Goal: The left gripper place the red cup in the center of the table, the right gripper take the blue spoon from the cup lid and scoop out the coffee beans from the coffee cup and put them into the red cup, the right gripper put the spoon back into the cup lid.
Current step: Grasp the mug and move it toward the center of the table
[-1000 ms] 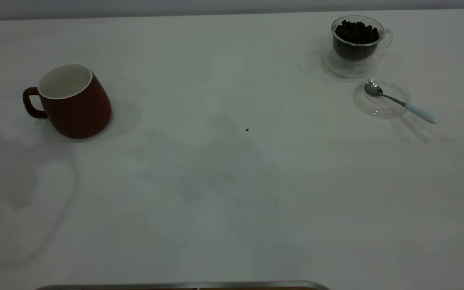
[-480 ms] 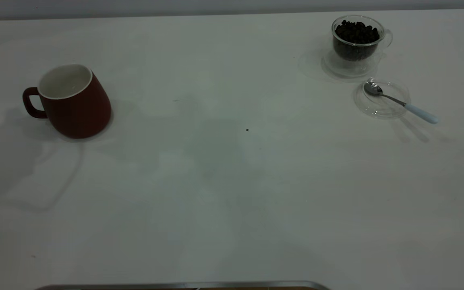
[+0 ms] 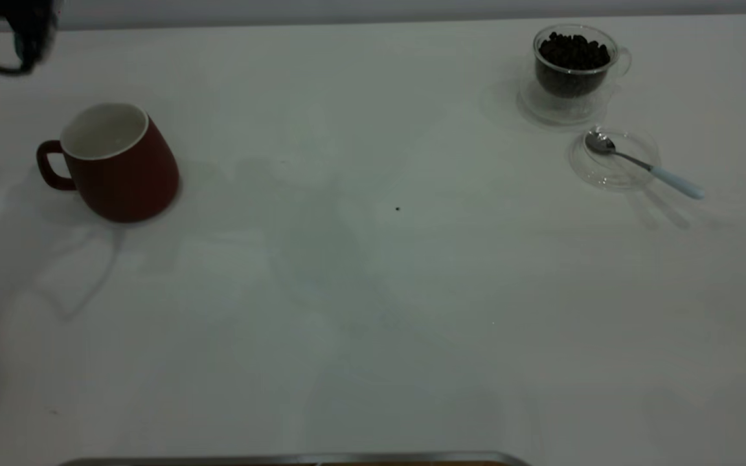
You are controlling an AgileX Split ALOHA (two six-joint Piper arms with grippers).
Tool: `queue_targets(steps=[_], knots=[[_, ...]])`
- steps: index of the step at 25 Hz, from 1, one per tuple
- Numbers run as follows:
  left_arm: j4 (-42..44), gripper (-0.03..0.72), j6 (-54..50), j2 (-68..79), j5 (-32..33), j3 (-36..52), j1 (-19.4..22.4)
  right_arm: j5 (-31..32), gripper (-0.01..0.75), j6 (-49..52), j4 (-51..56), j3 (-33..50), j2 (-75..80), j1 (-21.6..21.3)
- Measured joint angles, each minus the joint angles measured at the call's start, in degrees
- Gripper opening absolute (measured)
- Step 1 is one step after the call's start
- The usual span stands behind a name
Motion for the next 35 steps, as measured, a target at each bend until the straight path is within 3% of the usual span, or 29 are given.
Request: queue_targets(steps=[7,16,35], knots=[[1.23,0.516,0.17,5.86,-6.47,-0.71,-1.29,0.00,0.389,0.05,0.00,0.00,0.00,0.00],[2.19,0.516,-0.20,10.47,-8.82,-5.73,-4.71,0.00,0.389,0.04,0.00,0.00,0.00,0.00],[0.54,0.516,-5.25,11.66,-11.96,-8.16,-18.95,0.00,0.389,0.04,-0.06,0.00,0.00,0.00]])
